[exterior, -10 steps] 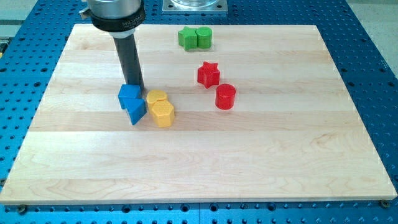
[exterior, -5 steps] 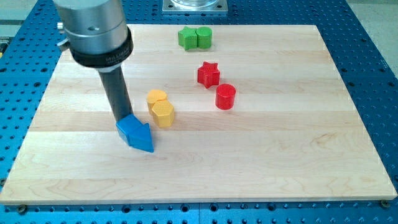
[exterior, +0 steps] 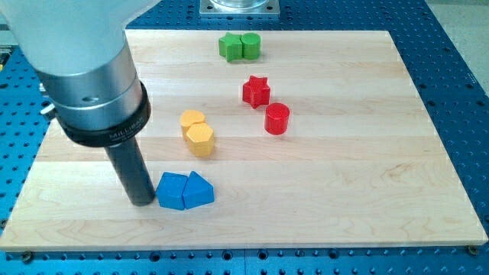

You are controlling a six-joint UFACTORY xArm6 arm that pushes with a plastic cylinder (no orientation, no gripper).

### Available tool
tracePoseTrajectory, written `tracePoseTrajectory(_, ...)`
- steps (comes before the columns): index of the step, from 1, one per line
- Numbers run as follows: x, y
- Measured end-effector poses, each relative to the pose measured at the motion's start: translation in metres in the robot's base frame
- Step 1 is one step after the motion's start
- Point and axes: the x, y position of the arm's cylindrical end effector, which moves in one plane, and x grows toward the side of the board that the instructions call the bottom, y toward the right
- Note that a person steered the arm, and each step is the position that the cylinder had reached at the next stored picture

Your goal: Place the blue blocks to the bottom center of the board

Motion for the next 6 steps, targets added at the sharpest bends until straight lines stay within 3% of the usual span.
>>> tracePoseTrajectory(3,0.004,0.078)
tracePoseTrajectory(5,0.006,0.036)
tracePoseTrajectory(6,-0.026,0.041)
